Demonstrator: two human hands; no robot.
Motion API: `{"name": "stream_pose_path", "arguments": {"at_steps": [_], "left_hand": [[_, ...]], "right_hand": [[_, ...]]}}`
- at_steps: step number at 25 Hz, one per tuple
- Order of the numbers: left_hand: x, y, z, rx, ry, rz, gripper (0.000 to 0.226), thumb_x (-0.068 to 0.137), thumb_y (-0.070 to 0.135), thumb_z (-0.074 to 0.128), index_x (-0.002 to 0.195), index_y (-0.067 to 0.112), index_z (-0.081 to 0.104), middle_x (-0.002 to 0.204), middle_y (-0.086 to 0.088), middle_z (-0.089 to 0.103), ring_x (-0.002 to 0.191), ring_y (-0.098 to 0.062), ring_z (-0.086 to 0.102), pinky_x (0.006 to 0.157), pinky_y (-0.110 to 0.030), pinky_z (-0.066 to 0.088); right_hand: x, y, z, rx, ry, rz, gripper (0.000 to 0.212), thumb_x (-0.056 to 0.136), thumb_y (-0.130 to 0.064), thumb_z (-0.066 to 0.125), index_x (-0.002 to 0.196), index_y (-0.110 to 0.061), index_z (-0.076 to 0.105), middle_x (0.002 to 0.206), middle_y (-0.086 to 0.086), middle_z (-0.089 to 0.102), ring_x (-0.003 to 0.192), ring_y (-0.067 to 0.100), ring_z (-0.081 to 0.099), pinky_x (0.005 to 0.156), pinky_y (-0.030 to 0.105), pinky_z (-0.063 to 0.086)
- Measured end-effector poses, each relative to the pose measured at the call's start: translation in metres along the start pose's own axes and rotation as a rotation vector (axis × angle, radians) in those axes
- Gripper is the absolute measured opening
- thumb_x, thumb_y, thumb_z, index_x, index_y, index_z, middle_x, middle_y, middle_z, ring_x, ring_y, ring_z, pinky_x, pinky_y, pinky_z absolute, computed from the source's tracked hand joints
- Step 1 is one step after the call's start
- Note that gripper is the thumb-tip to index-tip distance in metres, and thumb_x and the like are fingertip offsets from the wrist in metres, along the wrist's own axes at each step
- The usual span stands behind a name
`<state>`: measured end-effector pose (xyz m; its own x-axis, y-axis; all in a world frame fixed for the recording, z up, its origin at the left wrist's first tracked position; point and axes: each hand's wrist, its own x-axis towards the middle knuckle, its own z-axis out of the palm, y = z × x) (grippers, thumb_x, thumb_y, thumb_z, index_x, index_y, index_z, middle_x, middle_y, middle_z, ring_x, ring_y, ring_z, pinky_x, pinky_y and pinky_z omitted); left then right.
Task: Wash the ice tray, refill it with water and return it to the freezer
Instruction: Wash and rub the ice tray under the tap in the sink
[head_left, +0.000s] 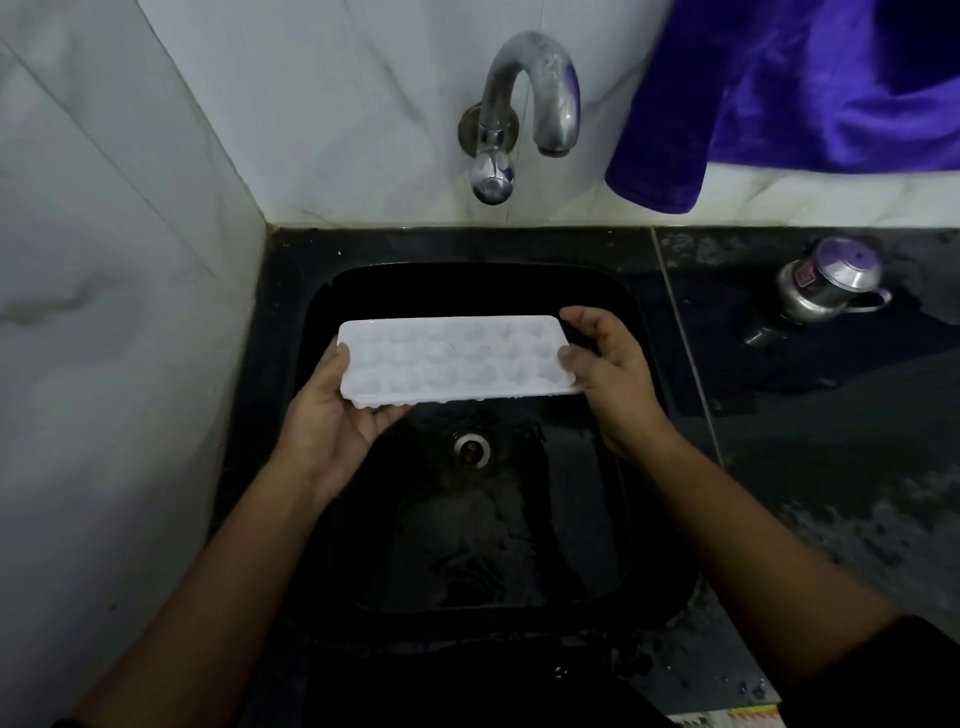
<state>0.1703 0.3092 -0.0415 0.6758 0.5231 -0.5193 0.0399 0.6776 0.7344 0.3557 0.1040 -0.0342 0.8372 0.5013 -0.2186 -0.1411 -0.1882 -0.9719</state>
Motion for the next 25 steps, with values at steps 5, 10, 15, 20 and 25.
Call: {"name": "stream_pose_path", "arguments": {"at_steps": [5, 10, 15, 20, 25], "left_hand": [[0.002, 0.012, -0.005, -0.113, 0.036, -0.048, 0.042, 0.111, 0.028, 0.041, 0.136, 0.011, 0.070, 0.132, -0.014, 0.073, 0.113, -0.031, 0.075, 0.084, -0.048, 0.066], [0.016, 0.018, -0.004, -0.109, -0.016, -0.071, 0.059, 0.111, 0.051, 0.033, 0.143, 0.013, 0.065, 0.140, -0.014, 0.068, 0.119, -0.029, 0.072, 0.080, -0.040, 0.065], [0.033, 0.019, -0.008, -0.182, -0.038, -0.074, 0.067, 0.111, 0.058, 0.029, 0.153, 0.012, 0.054, 0.147, -0.016, 0.063, 0.129, -0.032, 0.066, 0.087, -0.044, 0.063], [0.044, 0.023, -0.003, -0.182, -0.049, -0.068, 0.065, 0.112, 0.056, 0.028, 0.153, 0.011, 0.051, 0.146, -0.015, 0.064, 0.126, -0.030, 0.068, 0.087, -0.042, 0.063], [0.051, 0.022, -0.006, -0.197, -0.034, -0.072, 0.064, 0.112, 0.056, 0.030, 0.145, 0.011, 0.062, 0.146, -0.016, 0.064, 0.128, -0.032, 0.067, 0.090, -0.045, 0.063]], "right_hand": [[0.023, -0.004, 0.007, 0.044, -0.002, 0.026, 0.050, 0.090, 0.015, 0.060, 0.132, -0.012, 0.058, 0.135, 0.002, 0.061, 0.104, 0.003, 0.071, 0.084, 0.025, 0.058], [0.052, -0.024, 0.019, -0.010, -0.077, 0.112, 0.030, 0.097, -0.009, 0.067, 0.126, -0.015, 0.064, 0.122, 0.004, 0.070, 0.113, 0.020, 0.070, 0.095, 0.038, 0.059], [0.099, -0.062, 0.038, -0.055, -0.141, 0.186, 0.039, 0.099, -0.048, 0.063, 0.126, -0.020, 0.062, 0.123, 0.003, 0.070, 0.110, 0.019, 0.071, 0.102, 0.043, 0.056], [0.144, -0.095, 0.064, 0.212, -0.195, 0.270, 0.043, 0.106, -0.042, 0.053, 0.137, -0.012, 0.055, 0.125, 0.013, 0.068, 0.106, 0.029, 0.074, 0.096, 0.044, 0.059], [0.161, -0.099, 0.073, 0.224, -0.186, 0.259, 0.059, 0.097, -0.037, 0.070, 0.145, -0.008, 0.049, 0.123, 0.017, 0.070, 0.091, 0.025, 0.079, 0.075, 0.036, 0.064]]}}
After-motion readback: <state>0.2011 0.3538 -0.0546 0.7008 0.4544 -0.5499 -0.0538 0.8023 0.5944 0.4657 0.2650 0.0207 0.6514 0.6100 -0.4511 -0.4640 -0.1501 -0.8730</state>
